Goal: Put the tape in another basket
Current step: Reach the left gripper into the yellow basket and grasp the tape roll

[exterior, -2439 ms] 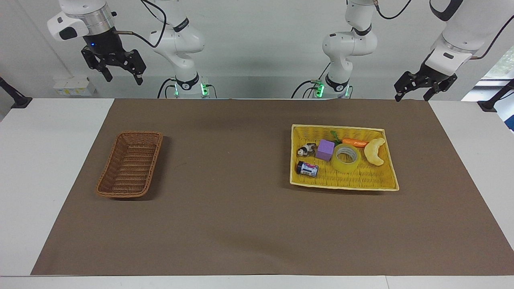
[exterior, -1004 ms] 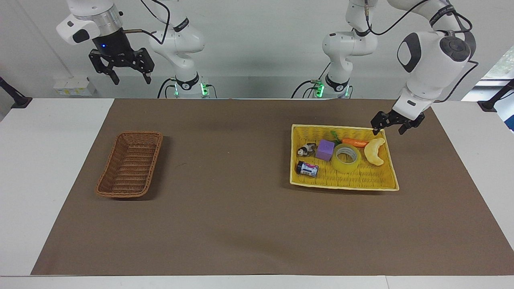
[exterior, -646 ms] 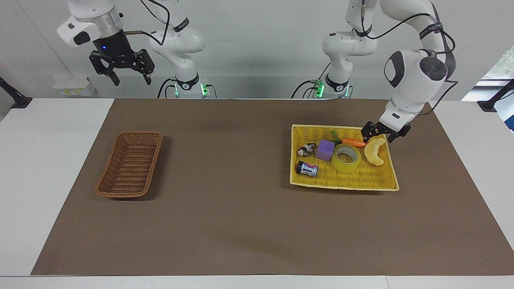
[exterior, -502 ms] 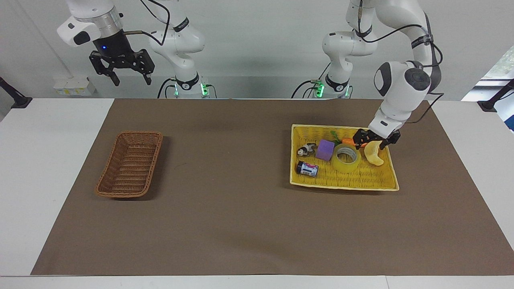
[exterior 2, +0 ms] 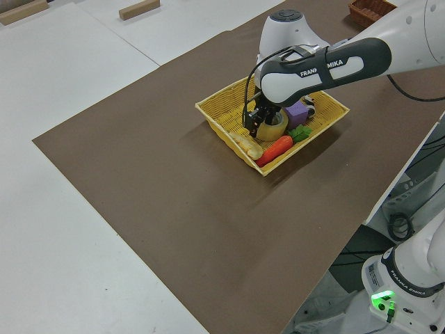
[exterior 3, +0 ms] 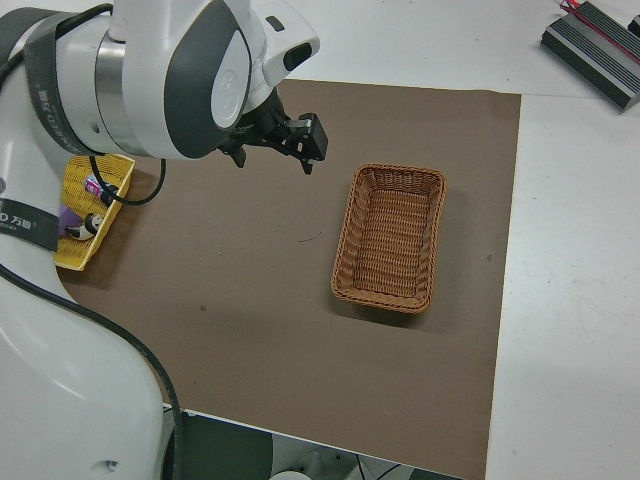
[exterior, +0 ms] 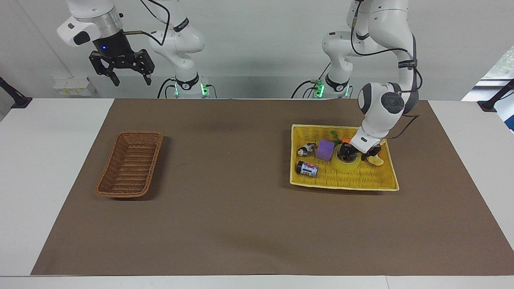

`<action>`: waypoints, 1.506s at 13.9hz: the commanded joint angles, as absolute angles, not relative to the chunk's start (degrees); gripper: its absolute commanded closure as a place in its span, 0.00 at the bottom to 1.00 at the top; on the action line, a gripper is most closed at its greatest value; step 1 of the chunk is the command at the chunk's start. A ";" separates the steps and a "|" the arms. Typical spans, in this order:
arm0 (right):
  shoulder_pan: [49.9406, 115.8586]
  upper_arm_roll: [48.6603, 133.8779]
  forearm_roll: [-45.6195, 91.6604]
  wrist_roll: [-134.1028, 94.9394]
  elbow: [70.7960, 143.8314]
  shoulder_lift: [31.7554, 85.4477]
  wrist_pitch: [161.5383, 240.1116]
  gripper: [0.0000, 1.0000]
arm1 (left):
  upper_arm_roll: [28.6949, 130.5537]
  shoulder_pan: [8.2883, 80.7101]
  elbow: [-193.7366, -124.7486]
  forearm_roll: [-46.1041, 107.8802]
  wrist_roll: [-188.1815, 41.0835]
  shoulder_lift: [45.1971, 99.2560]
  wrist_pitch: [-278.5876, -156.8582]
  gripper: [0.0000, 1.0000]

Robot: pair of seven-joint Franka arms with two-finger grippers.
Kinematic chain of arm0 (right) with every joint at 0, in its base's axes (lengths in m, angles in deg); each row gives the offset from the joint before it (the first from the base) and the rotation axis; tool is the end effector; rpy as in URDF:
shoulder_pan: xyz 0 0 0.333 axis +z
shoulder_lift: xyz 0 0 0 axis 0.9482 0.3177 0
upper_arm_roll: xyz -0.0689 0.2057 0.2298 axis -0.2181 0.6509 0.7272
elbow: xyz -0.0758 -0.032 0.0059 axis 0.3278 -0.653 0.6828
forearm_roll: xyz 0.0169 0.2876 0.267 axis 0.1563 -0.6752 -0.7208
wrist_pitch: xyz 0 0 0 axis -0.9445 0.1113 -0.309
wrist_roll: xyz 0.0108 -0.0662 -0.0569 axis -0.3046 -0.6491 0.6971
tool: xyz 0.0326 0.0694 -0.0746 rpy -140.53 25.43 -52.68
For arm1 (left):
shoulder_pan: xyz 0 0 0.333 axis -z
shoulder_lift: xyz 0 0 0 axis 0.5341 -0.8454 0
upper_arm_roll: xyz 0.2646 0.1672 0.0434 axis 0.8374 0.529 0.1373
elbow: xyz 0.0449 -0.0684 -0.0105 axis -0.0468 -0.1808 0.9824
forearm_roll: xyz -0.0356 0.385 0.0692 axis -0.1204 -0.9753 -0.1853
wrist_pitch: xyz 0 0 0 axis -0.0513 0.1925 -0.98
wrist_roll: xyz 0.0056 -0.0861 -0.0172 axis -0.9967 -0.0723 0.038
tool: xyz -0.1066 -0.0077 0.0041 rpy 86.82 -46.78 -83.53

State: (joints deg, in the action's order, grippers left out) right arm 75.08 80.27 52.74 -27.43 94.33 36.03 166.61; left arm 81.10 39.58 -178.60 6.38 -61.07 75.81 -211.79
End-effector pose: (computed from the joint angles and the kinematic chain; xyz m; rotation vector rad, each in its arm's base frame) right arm 0.5009 -0.0024 0.6771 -3.1181 -0.0051 0.0045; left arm 0.5240 -0.0818 0.3150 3.1298 -0.1474 -0.0697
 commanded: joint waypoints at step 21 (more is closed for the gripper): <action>80.62 81.70 43.79 -26.79 101.64 35.44 176.39 0.00 | 80.54 46.61 -160.79 30.65 -61.45 77.36 -192.44 1.00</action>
State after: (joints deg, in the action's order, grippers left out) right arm 80.89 81.88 47.01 -27.04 99.66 36.37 175.04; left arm 79.74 44.99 -161.32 23.08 -62.25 76.74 -191.40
